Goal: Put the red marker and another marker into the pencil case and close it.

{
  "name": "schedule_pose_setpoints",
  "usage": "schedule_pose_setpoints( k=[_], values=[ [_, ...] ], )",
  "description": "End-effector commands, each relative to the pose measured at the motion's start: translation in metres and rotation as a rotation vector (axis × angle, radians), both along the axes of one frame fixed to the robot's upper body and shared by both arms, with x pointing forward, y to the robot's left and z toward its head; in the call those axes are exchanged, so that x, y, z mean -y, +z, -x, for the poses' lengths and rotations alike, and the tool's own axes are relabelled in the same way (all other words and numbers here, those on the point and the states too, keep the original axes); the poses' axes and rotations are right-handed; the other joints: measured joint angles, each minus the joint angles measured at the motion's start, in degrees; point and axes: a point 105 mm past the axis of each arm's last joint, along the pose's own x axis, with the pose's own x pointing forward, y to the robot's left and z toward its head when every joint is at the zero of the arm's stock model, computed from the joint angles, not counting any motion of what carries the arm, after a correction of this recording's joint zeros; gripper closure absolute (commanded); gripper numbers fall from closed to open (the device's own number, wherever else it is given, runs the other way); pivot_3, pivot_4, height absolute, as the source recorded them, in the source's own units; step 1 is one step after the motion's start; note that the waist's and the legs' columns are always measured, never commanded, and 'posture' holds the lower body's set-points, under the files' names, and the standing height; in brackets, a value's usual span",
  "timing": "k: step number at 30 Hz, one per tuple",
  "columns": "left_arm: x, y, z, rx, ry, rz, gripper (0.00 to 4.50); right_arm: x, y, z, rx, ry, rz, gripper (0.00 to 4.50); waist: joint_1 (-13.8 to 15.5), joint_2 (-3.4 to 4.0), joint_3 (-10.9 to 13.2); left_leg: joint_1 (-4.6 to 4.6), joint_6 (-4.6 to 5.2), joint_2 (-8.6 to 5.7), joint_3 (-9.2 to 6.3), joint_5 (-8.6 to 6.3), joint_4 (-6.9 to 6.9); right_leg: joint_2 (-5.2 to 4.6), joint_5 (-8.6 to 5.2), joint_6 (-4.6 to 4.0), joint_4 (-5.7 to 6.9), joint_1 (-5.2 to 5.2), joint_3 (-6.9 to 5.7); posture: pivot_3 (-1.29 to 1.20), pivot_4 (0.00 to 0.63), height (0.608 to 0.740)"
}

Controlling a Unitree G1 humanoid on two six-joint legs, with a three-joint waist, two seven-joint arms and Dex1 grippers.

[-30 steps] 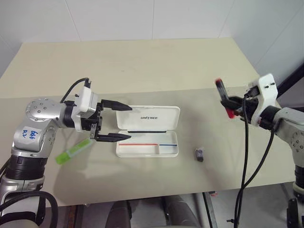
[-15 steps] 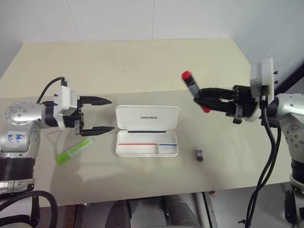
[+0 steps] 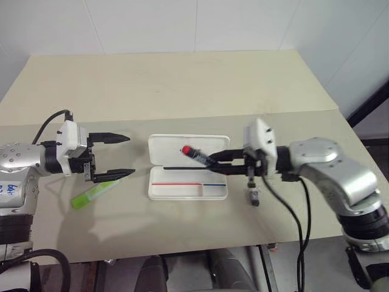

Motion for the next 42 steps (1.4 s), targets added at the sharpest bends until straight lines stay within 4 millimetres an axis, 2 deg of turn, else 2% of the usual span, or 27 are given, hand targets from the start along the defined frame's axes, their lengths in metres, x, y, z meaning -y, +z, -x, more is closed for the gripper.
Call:
schedule_pose_setpoints(
  k=[1, 6, 23, 24, 25, 31, 38, 42],
  values=[
    [-0.002, 0.013, 0.005, 0.05, 0.005, -0.016, 0.0, -0.008, -0.004, -0.005, 0.089, 0.013, 0.025, 3.91, 0.0, 0.0, 0.0, 0.0, 0.0, 0.0, 0.0, 0.0, 0.0, 0.0, 0.0, 0.0, 0.01, 0.0, 0.0, 0.0, 0.15, 0.74],
    [0.003, 0.017, 0.007, 0.05, 0.002, -0.017, 0.0, -0.019, -0.025, -0.012, 0.161, 0.062, 0.116, 3.91, 0.0, -0.03, 0.0, 0.01, 0.0, 0.0, 0.0, 0.0, 0.0, 0.01, 0.0, -0.01, 0.02, 0.0, -0.01, 0.0, 0.15, 0.74],
    [0.015, 0.019, 0.009, 0.044, -0.016, -0.003, 0.0, -0.037, -0.043, -0.035, 0.316, 0.077, 0.198, 3.91, -0.1, -0.03, 0.0, 0.1, -0.04, 0.0, 0.01, 0.02, 0.01, 0.02, -0.01, -0.03, 0.14, 0.0, 0.0, 0.0, 0.15, 0.74],
    [0.016, 0.019, 0.009, 0.045, -0.017, -0.002, 0.0, -0.037, -0.043, -0.036, 0.317, 0.077, 0.198, 3.18, -0.1, -0.03, 0.0, 0.11, -0.05, 0.0, 0.01, 0.03, 0.01, 0.02, -0.01, -0.03, 0.16, 0.0, -0.01, 0.0, 0.15, 0.74],
    [0.017, 0.019, 0.009, 0.045, -0.019, -0.001, 0.0, -0.038, -0.042, -0.037, 0.315, 0.074, 0.194, 2.97, -0.1, -0.03, 0.0, 0.11, -0.05, 0.0, 0.0, 0.03, 0.0, 0.02, -0.02, -0.04, 0.16, 0.01, -0.01, 0.0, 0.15, 0.74],
    [0.018, 0.02, 0.008, 0.047, -0.022, 0.001, 0.0, -0.041, -0.03, -0.042, 0.319, 0.05, 0.135, 0.9, -0.1, -0.03, 0.0, 0.12, -0.05, 0.0, 0.01, 0.03, 0.0, 0.02, -0.02, -0.04, 0.18, 0.01, -0.01, 0.0, 0.15, 0.74],
    [0.019, 0.021, 0.01, 0.048, -0.025, -0.001, 0.0, -0.048, 0.001, -0.03, 0.179, 0.057, -0.079, 0.9, -0.1, -0.03, 0.0, 0.14, -0.06, 0.0, -0.01, 0.04, -0.01, 0.02, -0.02, -0.04, 0.22, 0.01, -0.01, 0.0, 0.15, 0.74],
    [0.017, 0.02, 0.011, 0.037, -0.018, -0.009, 0.0, -0.043, 0.01, -0.016, 0.098, 0.114, -0.155, 0.9, 0.0, -0.03, 0.0, 0.13, -0.06, 0.0, -0.01, 0.04, 0.0, 0.02, -0.02, -0.04, 0.22, 0.02, -0.01, 0.0, 0.15, 0.74]
  ],
)
